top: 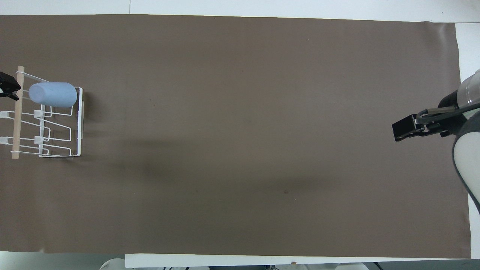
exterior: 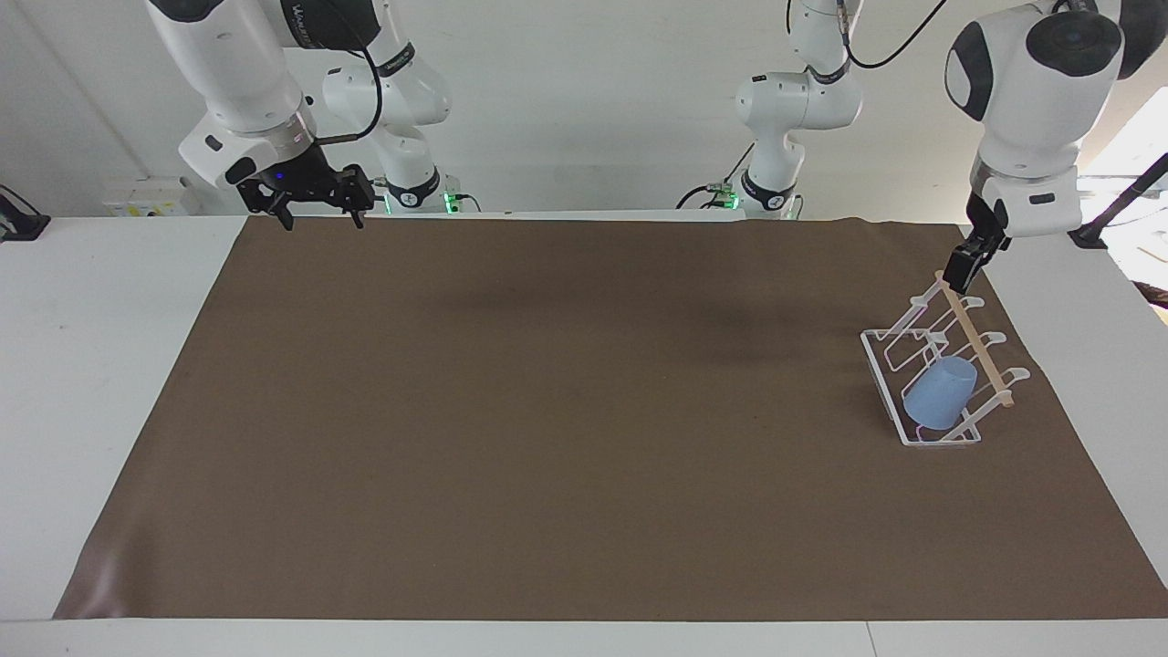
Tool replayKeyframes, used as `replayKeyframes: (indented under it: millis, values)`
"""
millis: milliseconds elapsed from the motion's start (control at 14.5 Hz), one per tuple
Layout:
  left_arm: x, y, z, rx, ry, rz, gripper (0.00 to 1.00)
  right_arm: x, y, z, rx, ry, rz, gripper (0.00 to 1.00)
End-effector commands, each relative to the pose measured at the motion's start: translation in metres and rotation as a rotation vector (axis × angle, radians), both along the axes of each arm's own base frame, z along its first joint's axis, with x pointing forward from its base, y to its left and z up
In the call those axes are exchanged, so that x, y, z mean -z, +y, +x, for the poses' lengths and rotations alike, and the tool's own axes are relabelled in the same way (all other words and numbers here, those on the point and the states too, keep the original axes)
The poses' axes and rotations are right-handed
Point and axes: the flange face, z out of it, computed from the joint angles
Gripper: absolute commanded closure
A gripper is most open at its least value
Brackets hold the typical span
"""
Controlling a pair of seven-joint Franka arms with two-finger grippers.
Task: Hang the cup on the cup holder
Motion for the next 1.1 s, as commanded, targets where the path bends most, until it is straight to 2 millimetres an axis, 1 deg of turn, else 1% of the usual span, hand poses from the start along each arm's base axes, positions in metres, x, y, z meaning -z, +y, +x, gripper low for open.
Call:
replayKeyframes:
  millis: [0,206,344,412,550,688,825,962,1031]
  values:
    - [-0.025,-0.006,-0.003,0.157,0.022,-0.097,0.0,-0.001,-0.003,-0.007,-0.01,0.001,0.018,0.01]
    - [-0.032,-0.033,-0.006,0.342,0.037,-0.162,0.0,-0.001,-0.003,-0.007,-0.01,0.001,0.018,0.01]
    - [-0.035,-0.044,-0.007,0.463,0.047,-0.178,0.0,-0.001,-0.003,-0.007,-0.01,0.001,0.018,0.01]
    - [-0.039,-0.049,-0.007,0.485,0.042,-0.182,0.0,-0.001,-0.003,-0.007,-0.01,0.001,0.018,0.01]
    - [-0.041,-0.051,-0.008,0.498,0.052,-0.185,0.0,0.0,-0.004,-0.007,-0.008,0.002,0.018,0.01]
    - [-0.044,-0.06,-0.009,0.517,0.052,-0.185,0.0,-0.001,-0.003,-0.007,-0.011,0.001,0.018,0.01]
    - [-0.045,-0.065,-0.011,0.526,0.05,-0.185,0.0,-0.001,-0.003,-0.007,-0.01,0.001,0.018,0.01]
    - [-0.045,-0.057,-0.01,0.515,0.048,-0.189,0.0,-0.001,-0.003,-0.007,-0.01,0.001,0.018,0.01]
    - [-0.046,-0.056,-0.01,0.513,0.046,-0.189,0.0,-0.001,-0.003,-0.007,-0.01,0.001,0.018,0.01]
